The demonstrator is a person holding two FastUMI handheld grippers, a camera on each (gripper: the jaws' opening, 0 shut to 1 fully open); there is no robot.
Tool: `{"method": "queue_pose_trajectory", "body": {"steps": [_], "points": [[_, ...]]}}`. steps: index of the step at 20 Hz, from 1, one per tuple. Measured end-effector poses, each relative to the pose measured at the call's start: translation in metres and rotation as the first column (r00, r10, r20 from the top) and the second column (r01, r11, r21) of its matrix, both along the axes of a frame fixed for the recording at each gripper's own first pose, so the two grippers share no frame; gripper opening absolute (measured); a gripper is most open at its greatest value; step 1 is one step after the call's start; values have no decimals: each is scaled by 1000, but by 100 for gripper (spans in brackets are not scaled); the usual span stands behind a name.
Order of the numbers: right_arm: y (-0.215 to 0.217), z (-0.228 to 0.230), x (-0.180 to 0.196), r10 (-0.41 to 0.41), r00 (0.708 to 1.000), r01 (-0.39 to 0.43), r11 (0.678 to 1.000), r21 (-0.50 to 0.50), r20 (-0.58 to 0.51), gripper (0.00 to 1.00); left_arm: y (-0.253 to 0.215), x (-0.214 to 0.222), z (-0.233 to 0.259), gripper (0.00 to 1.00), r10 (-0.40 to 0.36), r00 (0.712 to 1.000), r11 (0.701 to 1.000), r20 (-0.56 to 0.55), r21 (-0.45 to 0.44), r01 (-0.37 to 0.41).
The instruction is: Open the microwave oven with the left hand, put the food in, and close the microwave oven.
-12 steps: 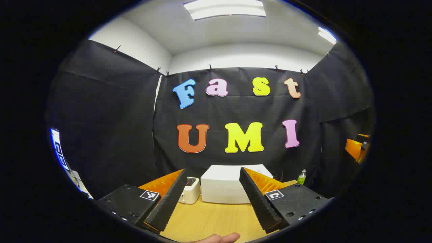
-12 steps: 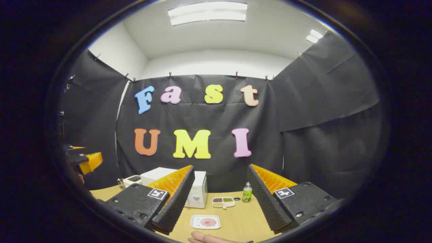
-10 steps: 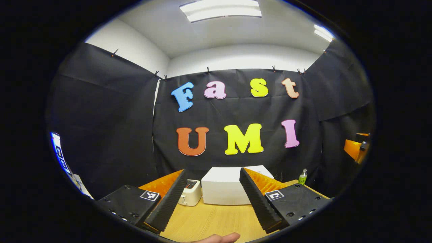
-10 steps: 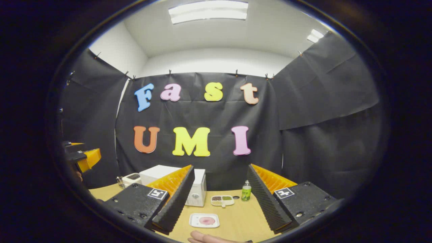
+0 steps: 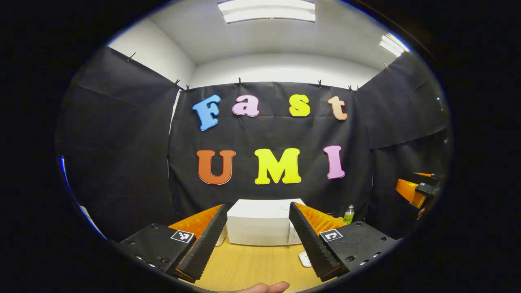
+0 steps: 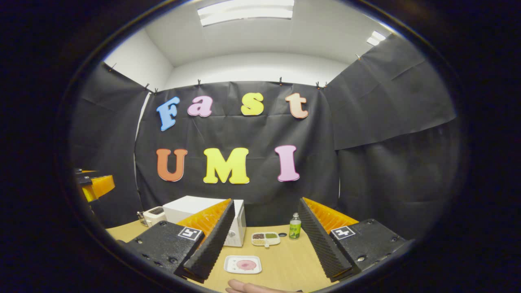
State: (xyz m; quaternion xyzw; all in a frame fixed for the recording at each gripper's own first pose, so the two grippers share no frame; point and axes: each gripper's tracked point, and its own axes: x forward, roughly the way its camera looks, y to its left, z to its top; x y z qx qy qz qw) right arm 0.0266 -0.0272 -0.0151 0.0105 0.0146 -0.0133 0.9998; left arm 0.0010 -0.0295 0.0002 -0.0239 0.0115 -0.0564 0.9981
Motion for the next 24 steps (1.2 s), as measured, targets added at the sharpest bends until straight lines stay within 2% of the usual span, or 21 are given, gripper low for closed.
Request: {"method": "queue_pose_trajectory", "body": {"steps": [6, 7, 8, 9, 10, 11, 12, 13, 14, 17, 21, 24], "points": [[-6, -6, 14, 3, 1000, -3, 1000, 8, 11, 100, -7, 33, -10, 97, 20, 1000, 999, 7, -25, -20], [-8, -8, 16, 4, 1000, -4, 1000, 9, 13, 100, -13, 42, -13, 89, 15, 1000, 999, 7, -43, -14], [-12, -9, 19, 3, 1000, -3, 1000, 9, 13, 100, -22, 53, -18, 97, -2, 1000, 998, 8, -69, 3], [-14, -13, 22, 4, 1000, -4, 1000, 12, 10, 100, -28, 65, -20, 86, -15, 1000, 996, 13, -92, 16], [-16, -15, 24, 5, 1000, -5, 1000, 14, 8, 100, -35, 77, -26, 84, -24, 1000, 994, 8, -109, 24], [-18, -17, 27, 5, 1000, -5, 1000, 15, 5, 100, -41, 89, -34, 95, -30, 1000, 992, -4, -121, 30], [-22, -20, 31, 2, 1000, -2, 1000, 14, 3, 100, -48, 102, -45, 95, -38, 999, 990, -21, -137, 35], [-27, -24, 33, -2, 1000, 2, 1000, 15, -2, 100, -54, 115, -51, 84, -48, 998, 987, -28, -155, 44], [-30, -27, 35, -2, 1000, 2, 1000, 16, -6, 100, -61, 129, -59, 95, -54, 998, 983, -33, -175, 47], [-42, -36, 42, -6, 1000, 6, 1000, 12, -14, 100, -79, 167, -94, 95, -62, 996, 975, -60, -218, 48], [-57, -46, 50, -19, 1000, 19, 1000, 4, -21, 100, -98, 208, -151, 95, -66, 992, 988, -107, -145, 50], [-66, -54, 55, -18, 1000, 18, 1000, -5, -23, 100, -123, 231, -191, 95, -96, 986, 991, -137, -106, 82]]}}
